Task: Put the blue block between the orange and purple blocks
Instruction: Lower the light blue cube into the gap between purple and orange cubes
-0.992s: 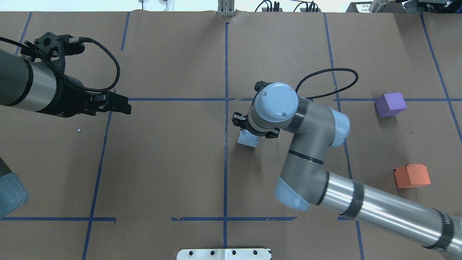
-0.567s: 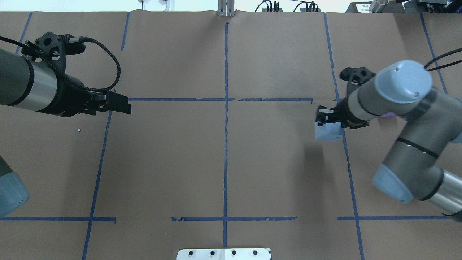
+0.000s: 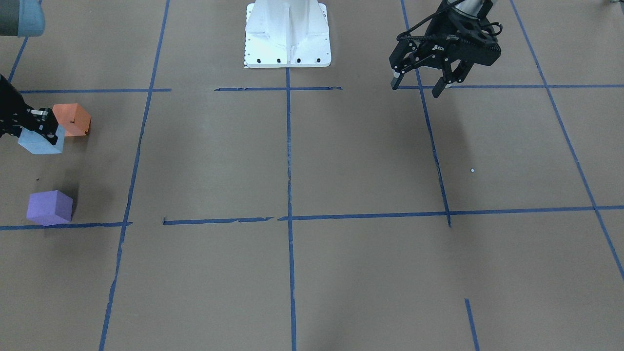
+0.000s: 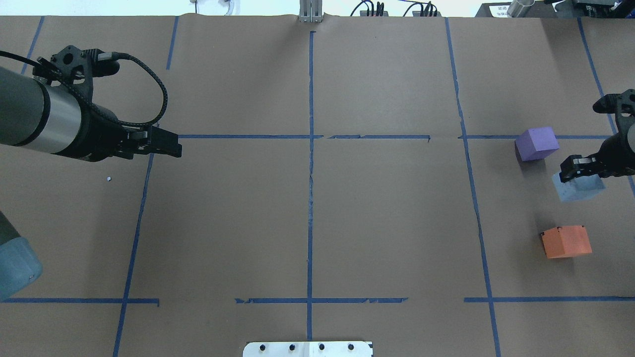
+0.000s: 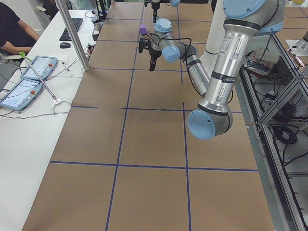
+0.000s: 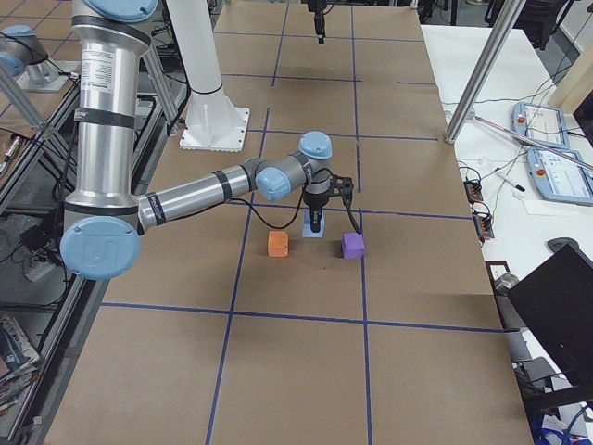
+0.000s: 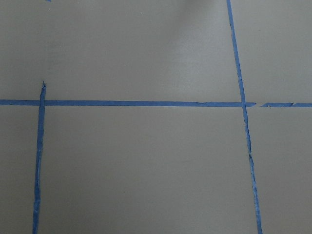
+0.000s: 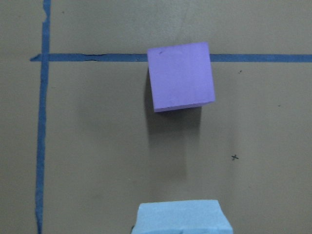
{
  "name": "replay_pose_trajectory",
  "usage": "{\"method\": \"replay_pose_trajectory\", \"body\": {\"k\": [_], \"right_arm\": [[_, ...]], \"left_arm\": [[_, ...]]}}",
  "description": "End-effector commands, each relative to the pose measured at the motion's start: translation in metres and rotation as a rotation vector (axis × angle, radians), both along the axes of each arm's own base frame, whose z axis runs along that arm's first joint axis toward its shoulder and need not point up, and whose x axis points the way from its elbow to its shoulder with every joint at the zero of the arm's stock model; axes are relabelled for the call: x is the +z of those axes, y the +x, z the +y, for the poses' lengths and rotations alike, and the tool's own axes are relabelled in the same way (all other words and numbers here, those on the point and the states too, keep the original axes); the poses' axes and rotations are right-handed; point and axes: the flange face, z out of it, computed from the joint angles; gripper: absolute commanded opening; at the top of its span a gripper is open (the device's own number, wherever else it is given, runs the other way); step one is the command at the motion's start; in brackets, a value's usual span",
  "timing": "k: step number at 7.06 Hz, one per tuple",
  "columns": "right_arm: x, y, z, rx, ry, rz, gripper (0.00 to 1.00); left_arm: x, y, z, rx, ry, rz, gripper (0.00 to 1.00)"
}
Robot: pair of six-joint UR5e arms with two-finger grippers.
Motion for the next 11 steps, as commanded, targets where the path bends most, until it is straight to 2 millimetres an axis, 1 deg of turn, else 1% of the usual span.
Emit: {"method": "replay_pose_trajectory", "body": {"k": [1,3,4,5,6,7,8,10,11], "right_arm": [[0.024,0.004,-0.001,-0.01,-0.029,0.022,0.09],[0.032,-0.016,-0.027,-0.014,-0.04,0.027,0.12],[0.039,-0.023,-0.033,-0.022,-0.05,0.034,0.14],[0.044,-0.031,-0.035,-0.033,-0.056,0.04,0.14],[0.05,-0.034,-0.034,-0.041,-0.065,0.047,0.16],[0.052,-0.044,-0.031,-0.06,-0.068,0.051,0.23],[0.048,-0.055,-0.038,-0.07,-0.061,0.046,0.29],[0.051,-0.059,-0.037,-0.077,-0.066,0.05,0.37],[0.048,-0.069,-0.037,-0.092,-0.06,0.048,0.5]], "left_arm": [[-0.001,0.0,0.0,-0.003,-0.004,0.003,1.0],[-0.002,0.001,0.0,-0.001,-0.003,0.004,1.0],[-0.002,0.001,0.0,-0.002,-0.004,0.004,1.0],[-0.001,0.001,0.0,-0.001,-0.004,0.003,1.0],[-0.002,0.002,0.0,0.0,-0.003,0.004,1.0],[-0.002,0.002,0.0,0.0,-0.004,0.004,1.0],[-0.002,0.002,0.0,-0.001,-0.002,0.003,1.0],[-0.001,0.003,0.0,0.0,-0.004,0.003,1.0],[-0.001,0.004,0.0,0.001,-0.005,0.001,1.0]]}}
